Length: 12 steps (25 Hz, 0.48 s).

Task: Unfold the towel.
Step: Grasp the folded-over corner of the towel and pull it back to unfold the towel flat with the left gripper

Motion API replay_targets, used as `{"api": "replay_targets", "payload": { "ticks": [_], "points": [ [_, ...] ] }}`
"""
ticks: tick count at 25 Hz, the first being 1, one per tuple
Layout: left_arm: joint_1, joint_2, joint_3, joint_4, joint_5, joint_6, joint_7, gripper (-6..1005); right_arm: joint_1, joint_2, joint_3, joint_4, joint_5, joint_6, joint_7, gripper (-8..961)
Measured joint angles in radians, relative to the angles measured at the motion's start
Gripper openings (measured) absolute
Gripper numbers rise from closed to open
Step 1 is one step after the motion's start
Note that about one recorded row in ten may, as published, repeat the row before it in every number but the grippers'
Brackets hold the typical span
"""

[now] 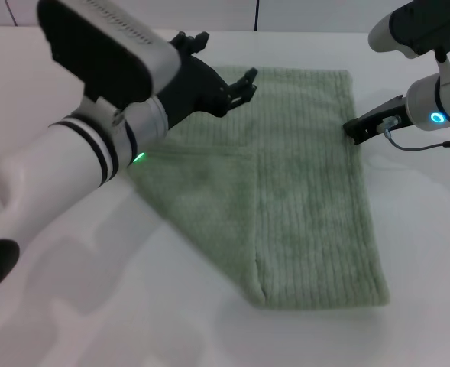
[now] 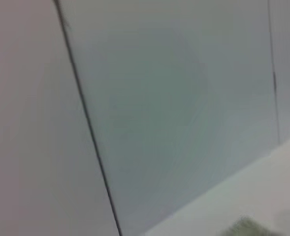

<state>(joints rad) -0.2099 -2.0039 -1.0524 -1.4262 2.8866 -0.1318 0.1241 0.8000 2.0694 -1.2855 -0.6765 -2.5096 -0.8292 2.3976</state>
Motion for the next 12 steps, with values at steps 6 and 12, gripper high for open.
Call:
{"api": "replay_targets", "payload": {
  "ticks": [6,12],
  "points": [
    [-0.001,-0.053,-0.059,-0.135,-0.003,-0.322,0.141,845,-0.002,0.000,0.001,0.000,0.000,0.009,0.000,-1],
    [-0.018,-0.059,-0.061,-0.164,-0.017,-0.437,0.174,845,-0.004,0.000,0.009,0.000,0.000,0.021,-0.001,0]
  ]
}}
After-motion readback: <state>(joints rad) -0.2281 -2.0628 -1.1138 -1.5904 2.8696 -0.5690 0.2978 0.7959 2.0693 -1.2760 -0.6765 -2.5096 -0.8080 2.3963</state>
